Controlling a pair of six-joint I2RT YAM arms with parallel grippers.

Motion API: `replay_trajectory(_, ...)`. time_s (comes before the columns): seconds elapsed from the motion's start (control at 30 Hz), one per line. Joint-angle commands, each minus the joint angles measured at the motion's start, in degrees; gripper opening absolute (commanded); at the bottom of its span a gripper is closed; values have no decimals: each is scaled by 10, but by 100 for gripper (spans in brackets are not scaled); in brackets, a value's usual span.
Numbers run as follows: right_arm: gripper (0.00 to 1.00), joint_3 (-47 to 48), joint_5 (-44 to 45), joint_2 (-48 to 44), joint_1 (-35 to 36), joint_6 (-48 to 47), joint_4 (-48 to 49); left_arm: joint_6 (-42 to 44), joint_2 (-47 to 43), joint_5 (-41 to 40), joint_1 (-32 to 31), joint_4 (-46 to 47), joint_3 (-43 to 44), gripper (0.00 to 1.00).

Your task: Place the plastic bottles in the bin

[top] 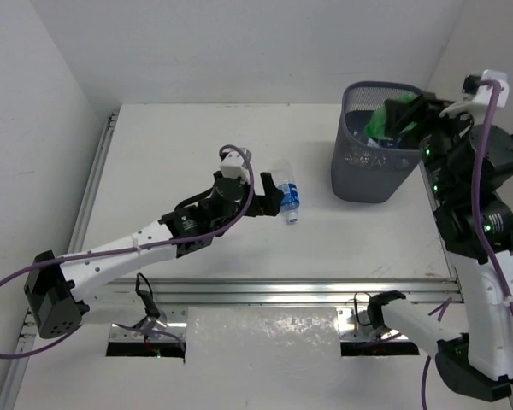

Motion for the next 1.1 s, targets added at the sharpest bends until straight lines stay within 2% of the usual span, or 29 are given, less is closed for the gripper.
replay_trajectory(0.0, 0, 50, 229, 93, -5, -134, -19, -81, -21, -87, 26, -52, -25, 100)
replay_trajectory(0.03, 4, 68, 237, 112, -10, -142, -17, -84, -18, -73, 33, -41, -27, 100)
replay_trajectory(0.07, 12, 75, 240, 130, -13, -146, -16, -83, -12, -51, 39, -27, -23, 100)
replay_trajectory(0.1, 29, 86, 244, 148, -18, -151, -24, -86, 9, -42, 51, -25, -15, 100)
replay_trajectory(0.13, 77, 113, 249, 183, -22, -147, -32, -92, 23, -29, 57, -28, -2, 100)
replay_trajectory(0.17, 99, 132, 253, 200, -24, -144, -46, -95, 38, -20, 61, -61, 33, 100)
replay_trajectory(0.23, 99, 192, 239, 242, -24, -133, -88, -132, 80, -40, 64, -120, 95, 100)
replay_trajectory(0.27, 99, 207, 232, 250, -24, -129, -97, -152, 88, -84, 64, -189, 111, 100)
replay_trajectory(0.3, 99, 221, 224, 257, -23, -121, -108, -199, 95, -107, 64, -221, 121, 100)
replay_trajectory(0.37, 99, 255, 207, 267, -23, -110, -120, -241, 94, -155, 70, -309, 142, 100)
replay_trajectory(0.5, 99, 242, -21, 247, -10, -57, -118, -323, 40, -214, 78, -421, 144, 100)
replay_trajectory(0.53, 99, 231, -64, 250, 17, -51, -118, -339, 22, -223, 78, -434, 140, 100)
replay_trajectory(0.57, 99, 231, -86, 269, 36, -51, -125, -339, 4, -236, 78, -445, 126, 100)
replay_trajectory(0.67, 99, 223, -76, 307, 107, -57, -154, -330, -70, -244, 78, -471, 108, 100)
replay_trajectory(0.73, 99, 175, -53, 335, 139, -44, -137, -312, -123, -249, 78, -485, 101, 100)
replay_trajectory(0.87, 99, 94, -8, 409, 149, -11, -86, -224, -210, -241, 78, -482, 86, 100)
replay_trajectory(0.97, 99, 59, -1, 455, 149, -14, -34, -152, -257, -227, 78, -451, 66, 100)
replay_trajectory(1.07, 99, 55, 17, 534, 149, -24, -20, -116, -299, -215, 78, -421, 32, 100)
